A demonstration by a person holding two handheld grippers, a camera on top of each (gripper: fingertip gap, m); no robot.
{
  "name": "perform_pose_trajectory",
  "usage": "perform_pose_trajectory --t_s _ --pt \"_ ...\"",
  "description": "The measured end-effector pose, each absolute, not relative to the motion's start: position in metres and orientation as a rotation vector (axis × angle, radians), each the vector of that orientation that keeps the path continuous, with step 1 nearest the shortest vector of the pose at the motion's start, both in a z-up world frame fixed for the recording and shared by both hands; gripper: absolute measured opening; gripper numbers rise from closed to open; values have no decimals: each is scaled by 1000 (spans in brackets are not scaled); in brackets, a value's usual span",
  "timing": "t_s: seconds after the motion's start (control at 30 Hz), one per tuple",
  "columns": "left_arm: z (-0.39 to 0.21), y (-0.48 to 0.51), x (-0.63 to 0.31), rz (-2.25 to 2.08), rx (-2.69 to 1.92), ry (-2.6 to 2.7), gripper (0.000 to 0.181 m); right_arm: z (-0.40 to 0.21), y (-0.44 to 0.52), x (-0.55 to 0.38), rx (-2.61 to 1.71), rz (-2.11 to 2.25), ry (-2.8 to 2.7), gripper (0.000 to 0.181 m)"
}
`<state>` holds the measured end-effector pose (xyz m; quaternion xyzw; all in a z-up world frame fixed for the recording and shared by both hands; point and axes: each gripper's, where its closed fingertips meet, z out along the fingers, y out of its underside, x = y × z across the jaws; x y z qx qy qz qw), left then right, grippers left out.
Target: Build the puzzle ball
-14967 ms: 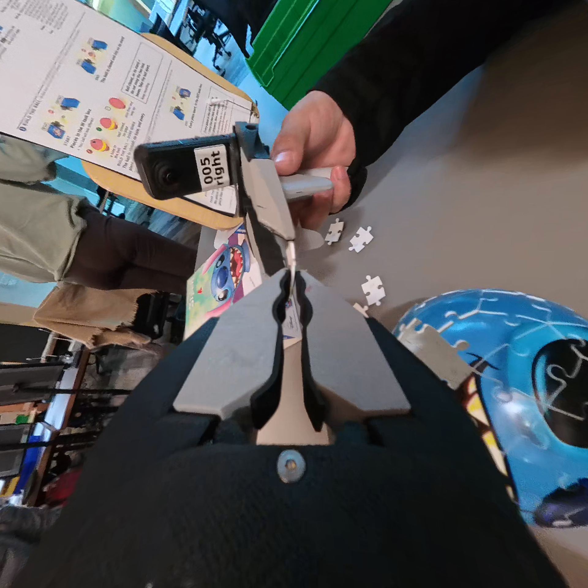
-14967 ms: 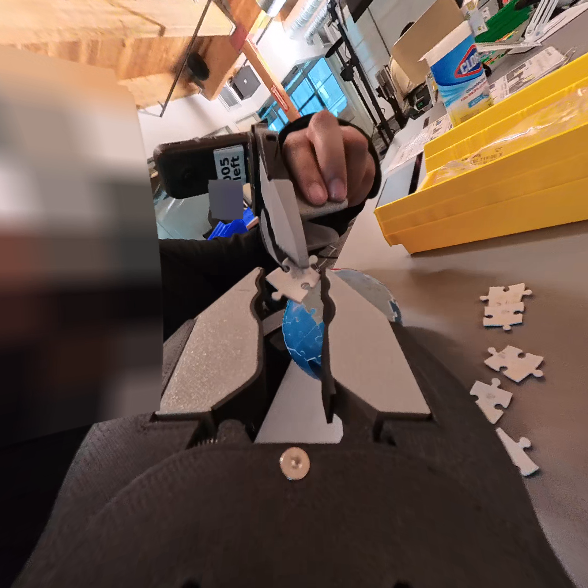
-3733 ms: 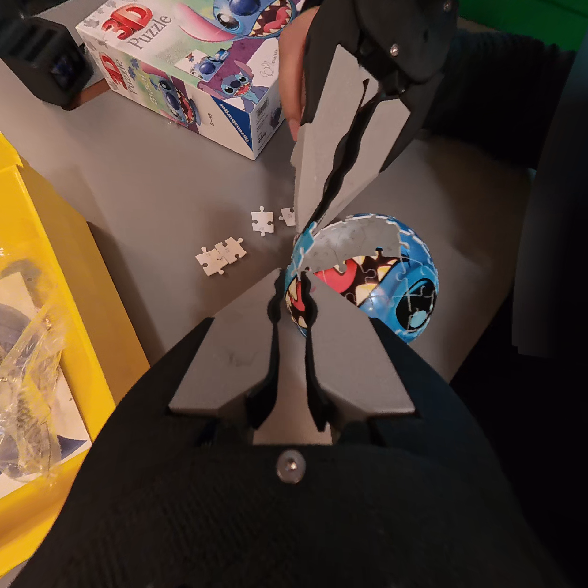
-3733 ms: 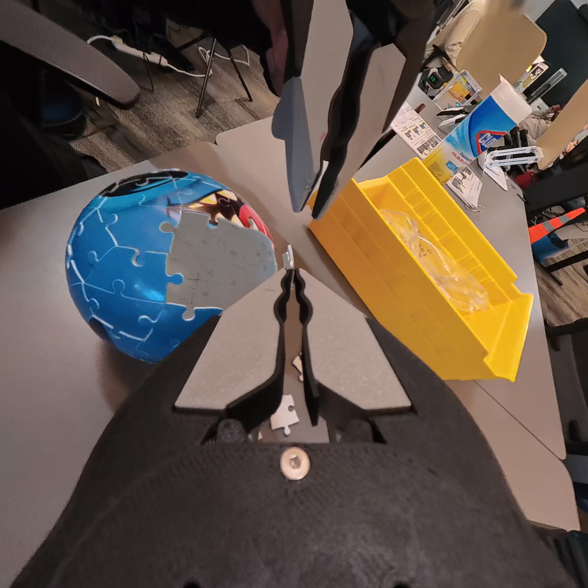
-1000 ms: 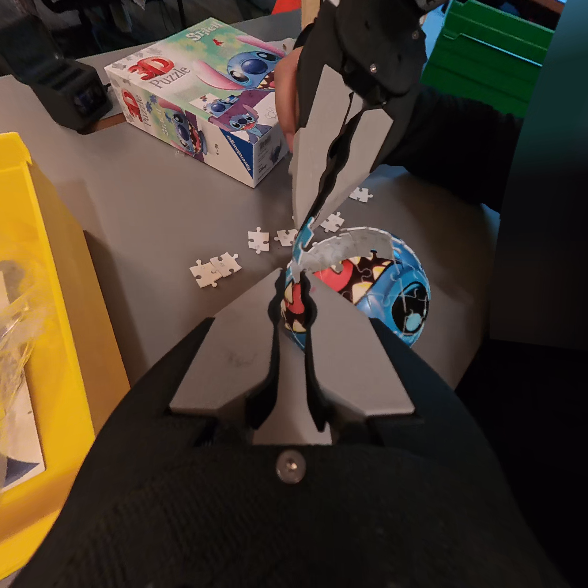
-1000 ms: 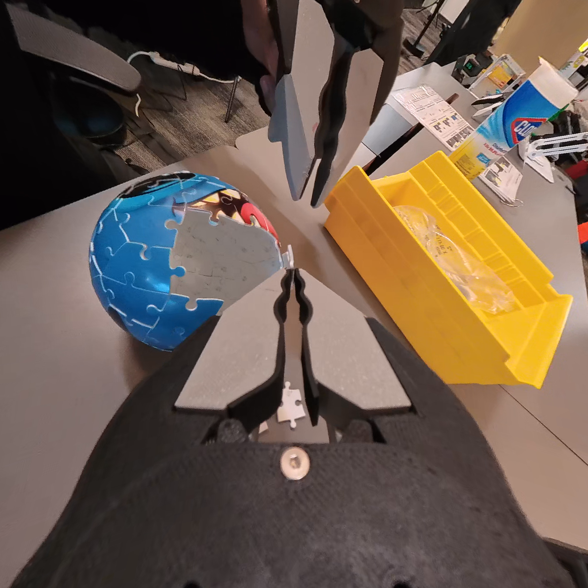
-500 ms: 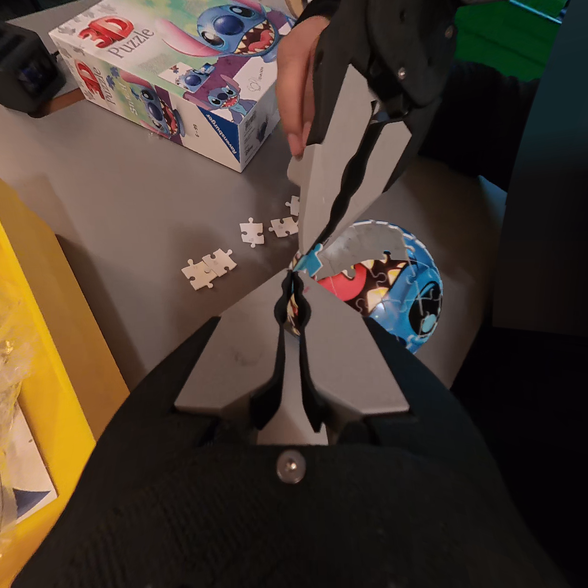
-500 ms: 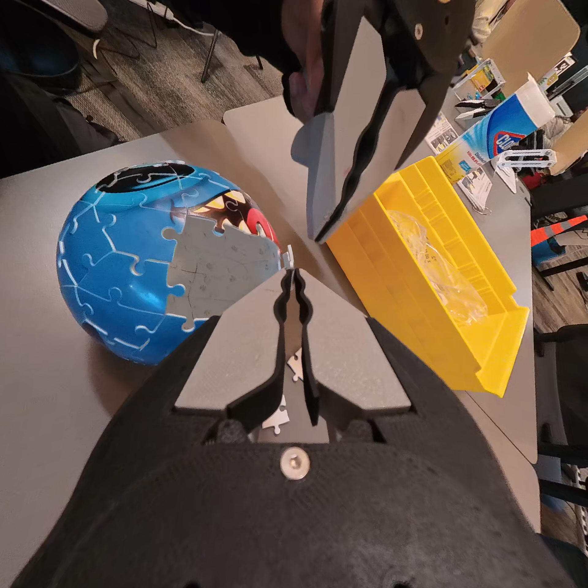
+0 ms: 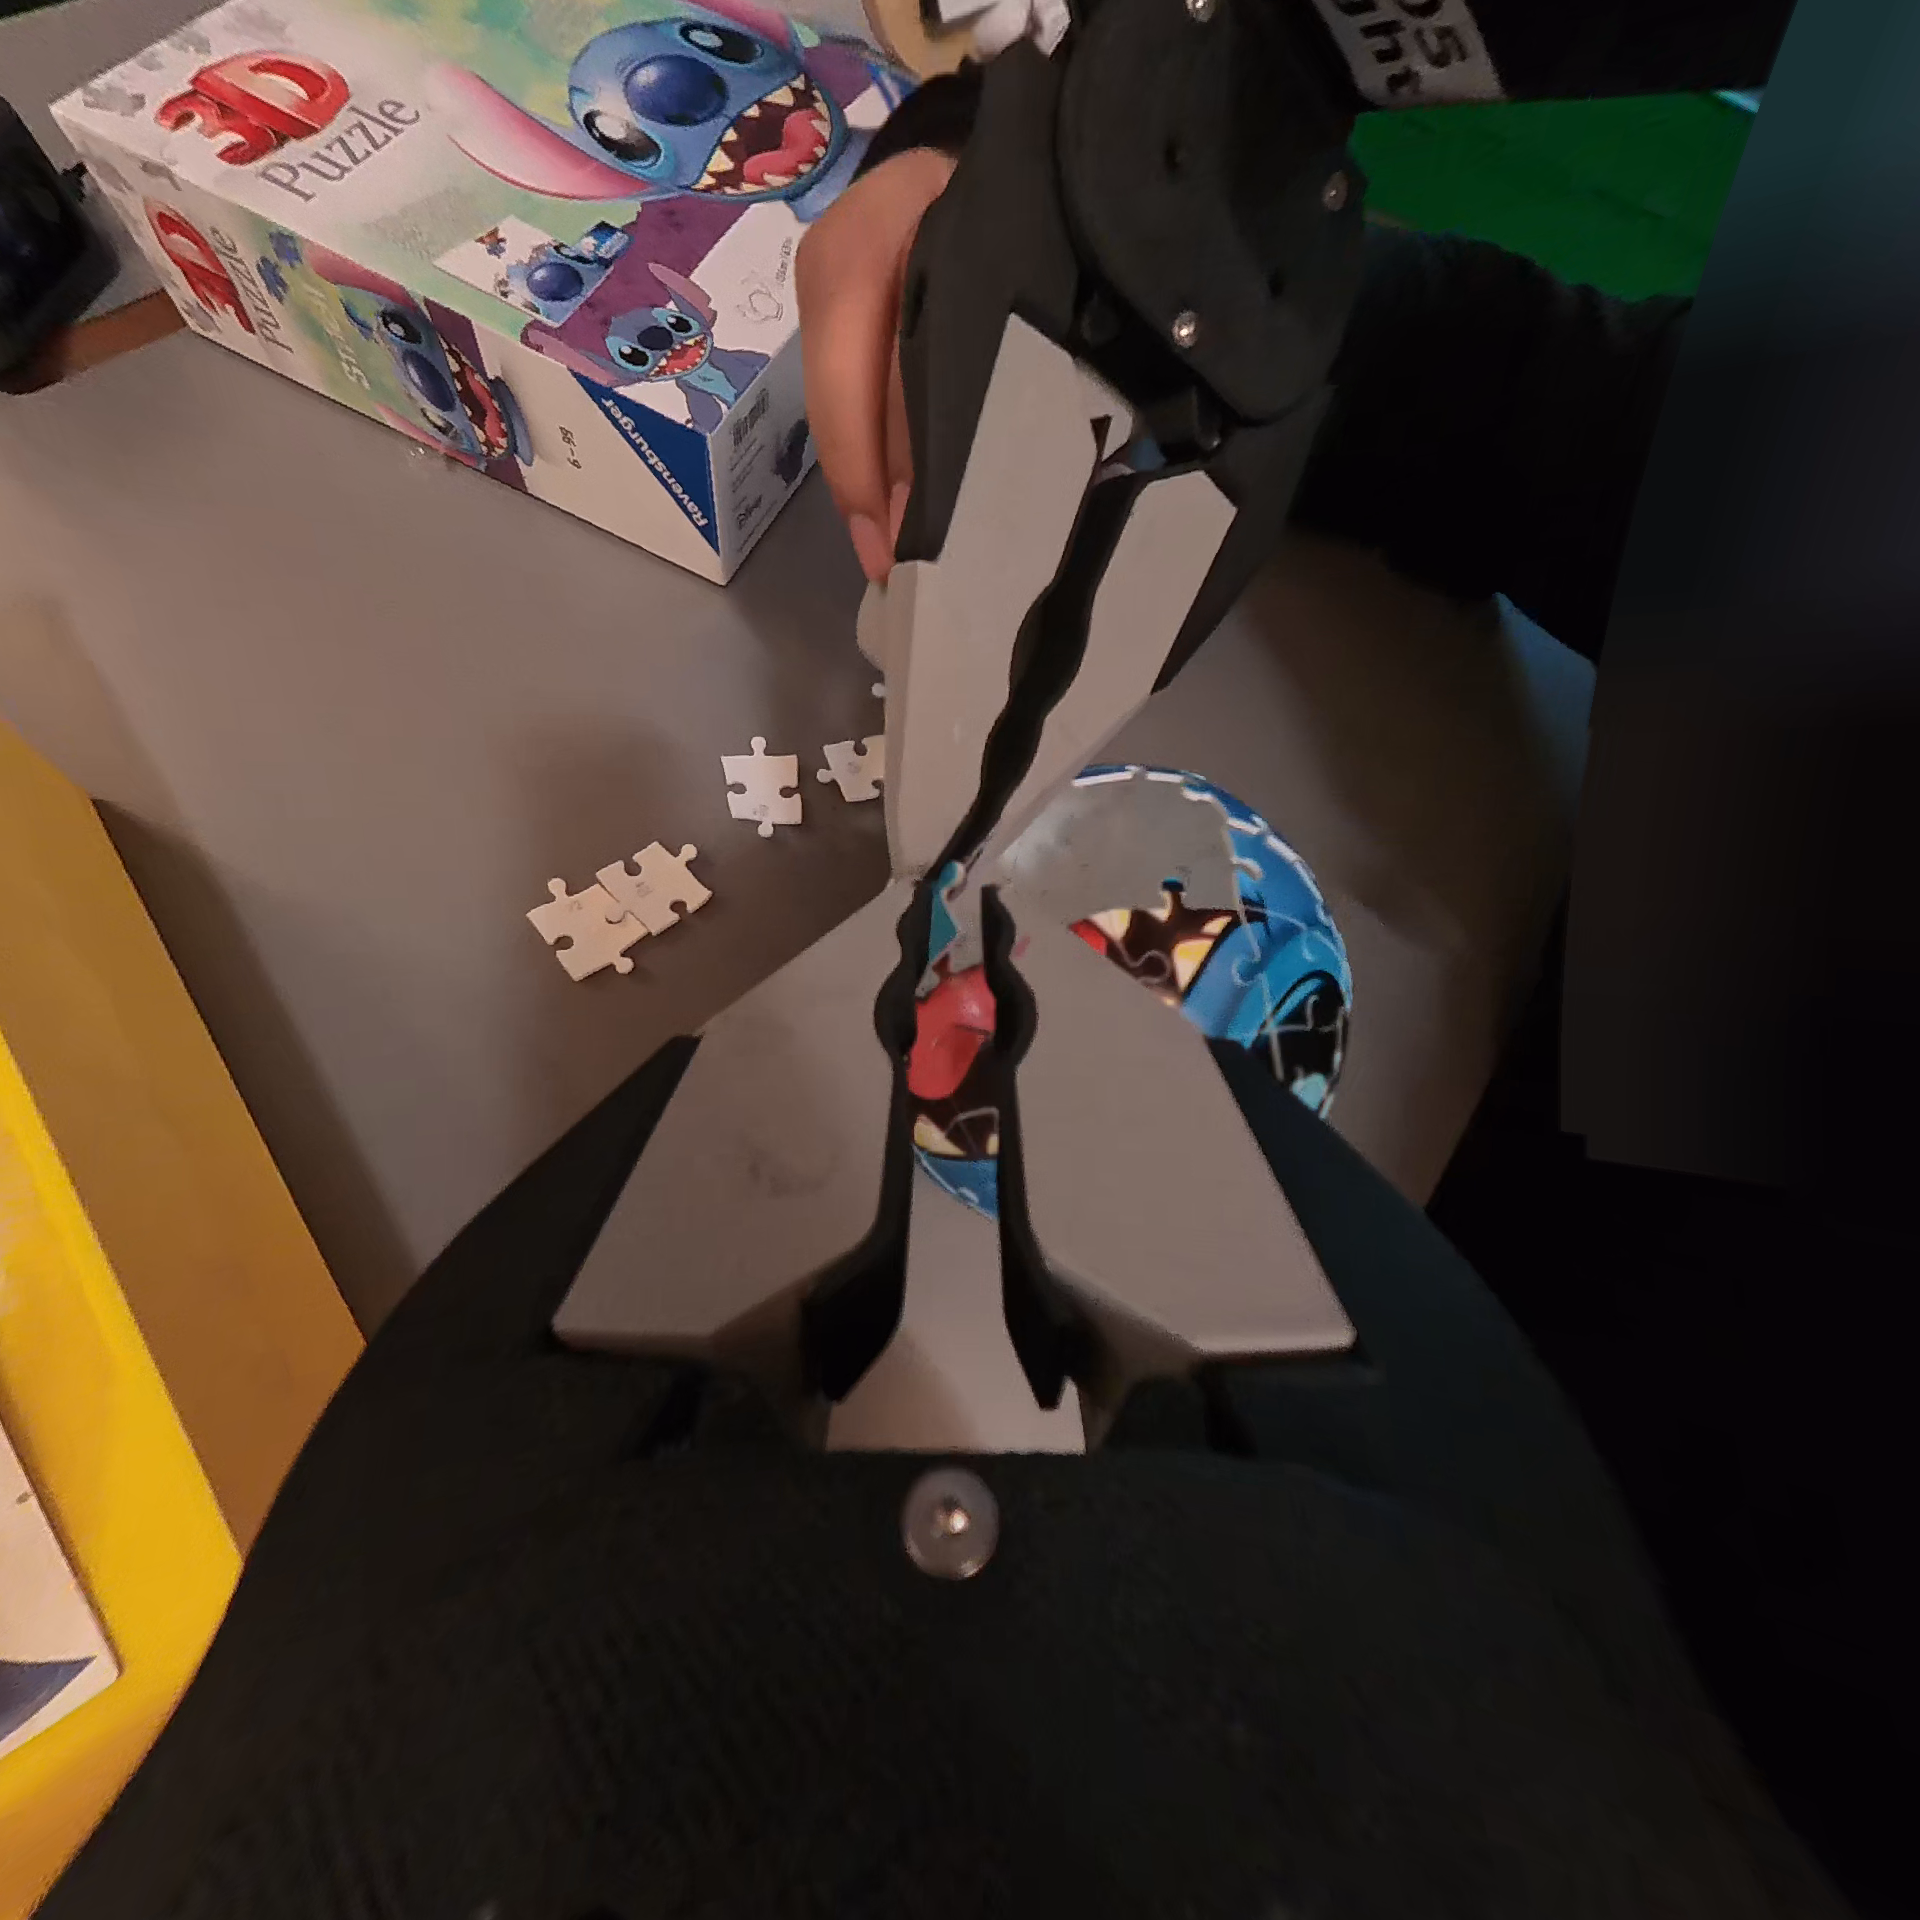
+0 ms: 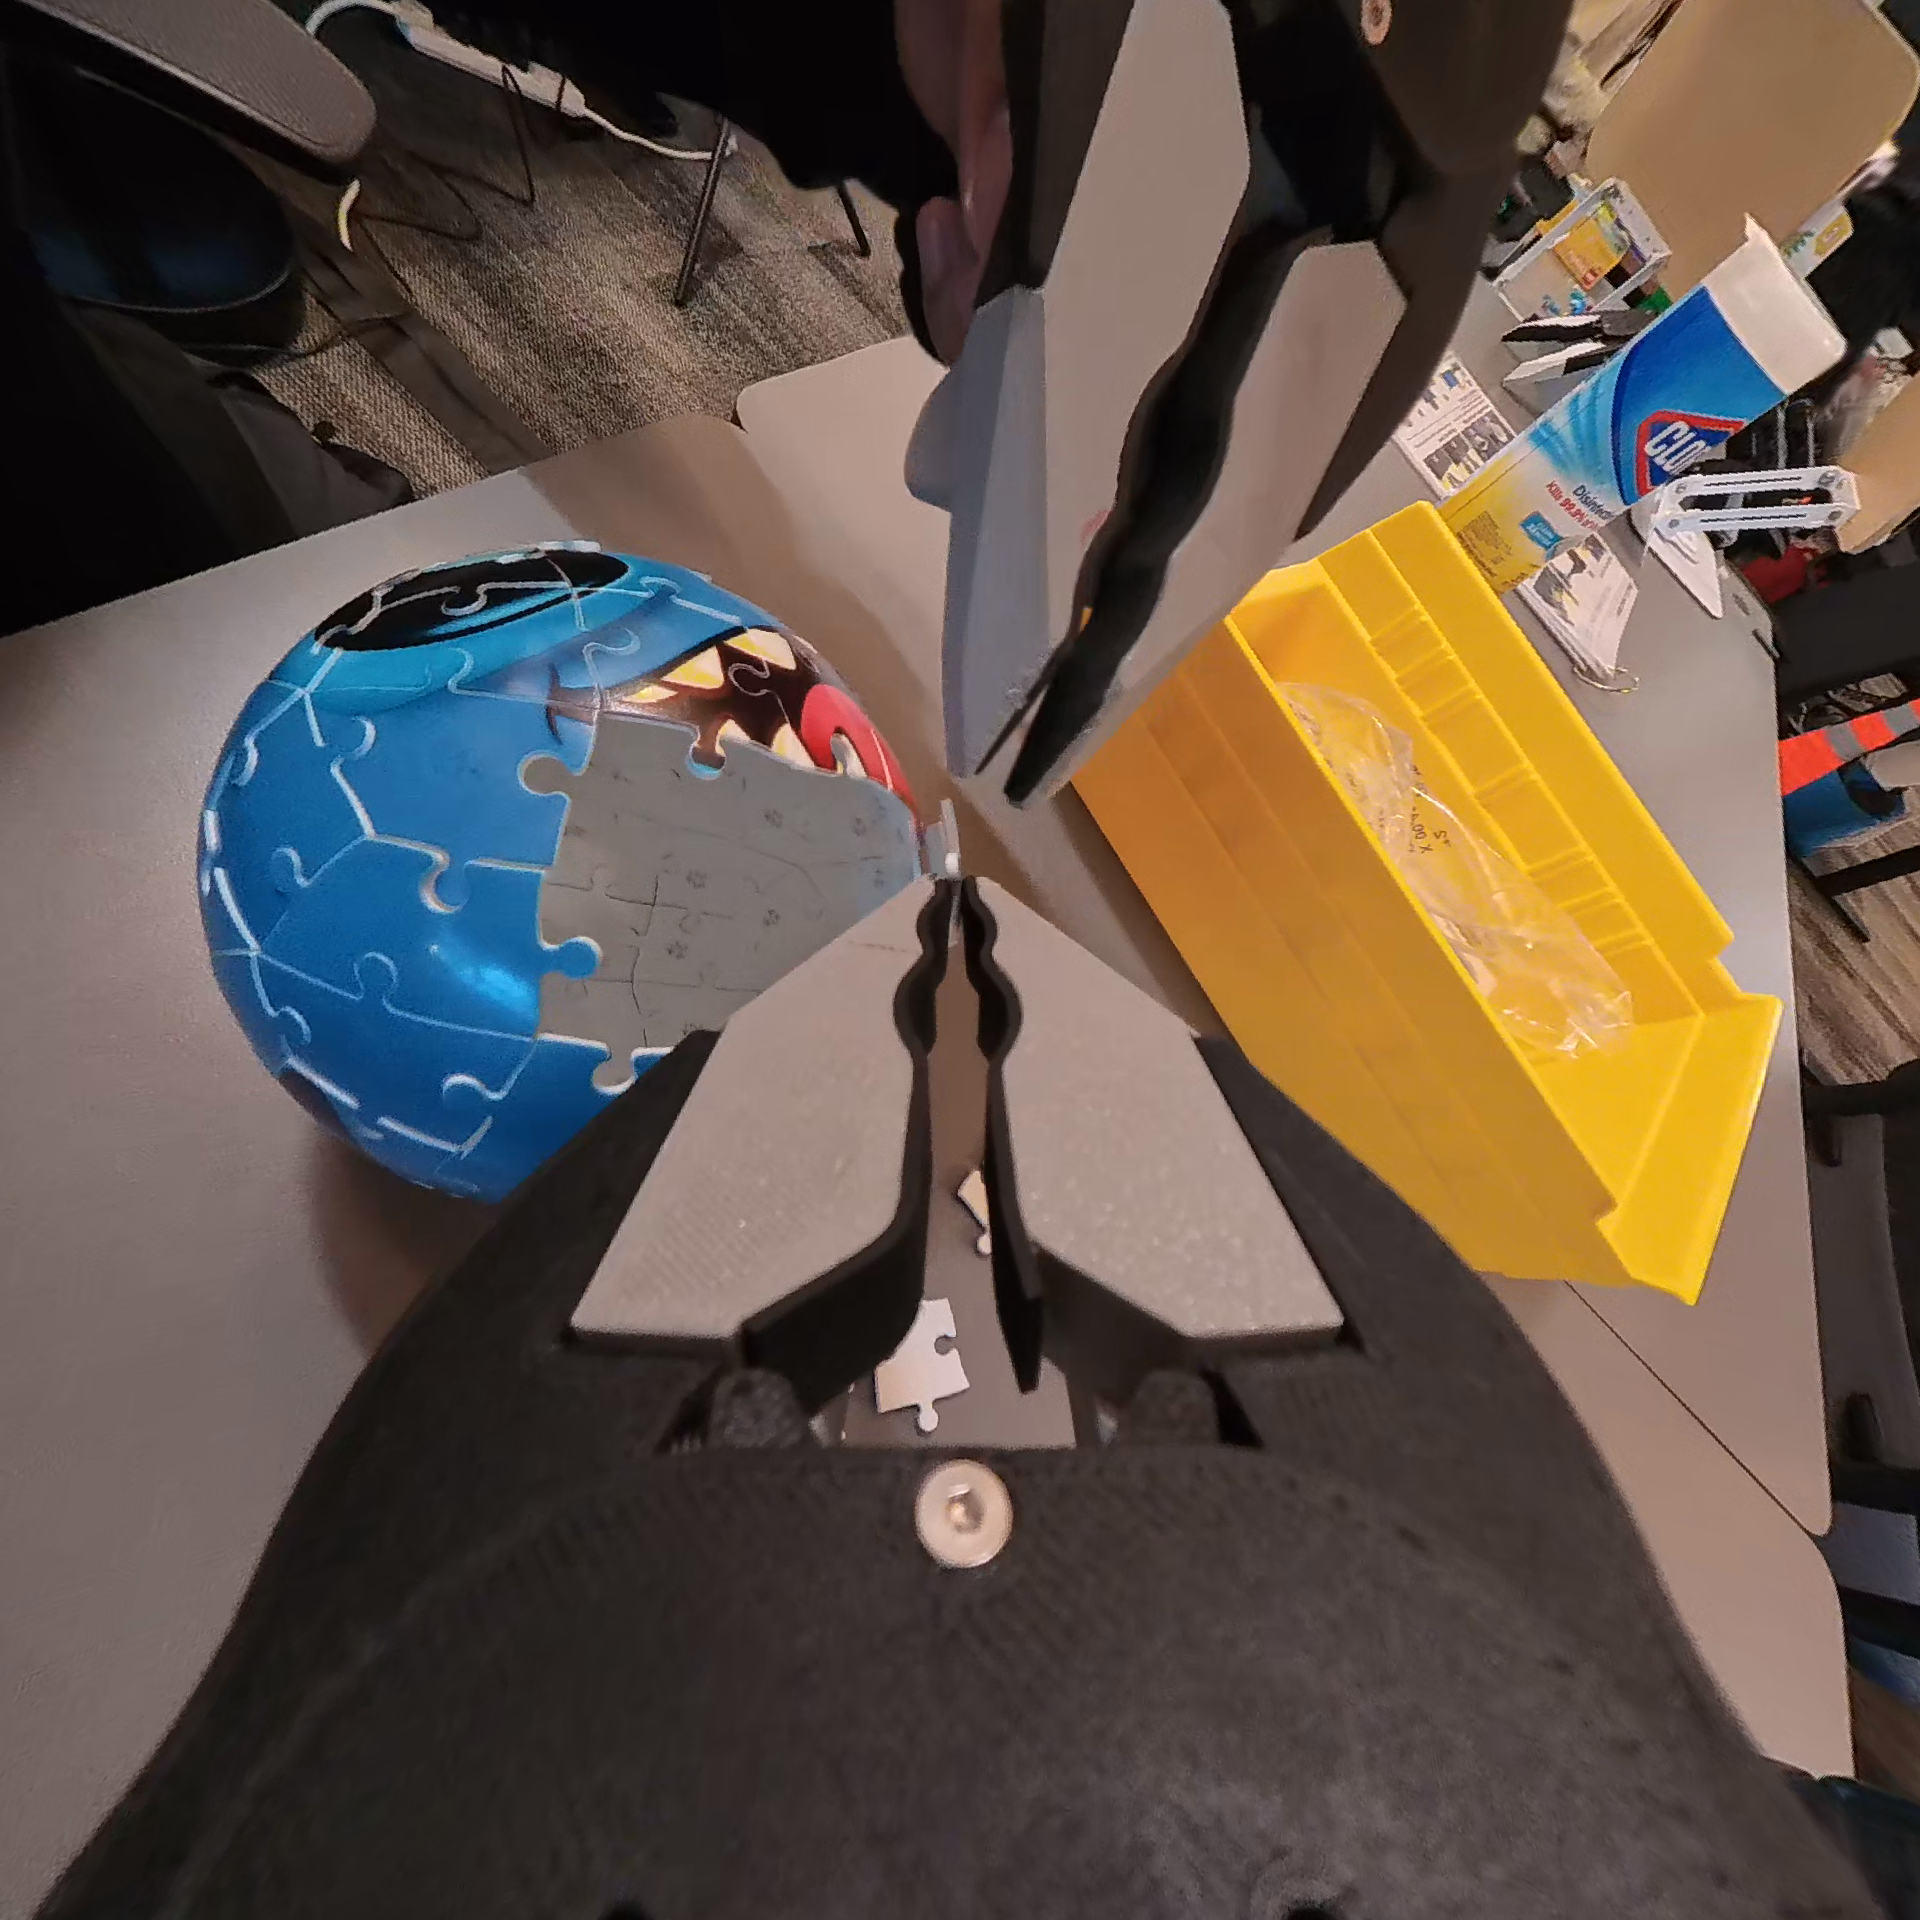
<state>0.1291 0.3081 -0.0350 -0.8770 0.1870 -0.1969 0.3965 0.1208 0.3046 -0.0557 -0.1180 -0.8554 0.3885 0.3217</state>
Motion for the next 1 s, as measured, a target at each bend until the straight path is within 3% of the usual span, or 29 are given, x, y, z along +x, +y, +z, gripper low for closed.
perform_pose_trajectory --t_s 0.3,1.0 --pt "-42 308 131 -354 -2395 570 3 -59 303 127 -237 1012 -2229 0" --pt "-58 304 127 -559 -2379 546 0 -58 300 128 -161 1034 -2196 0"
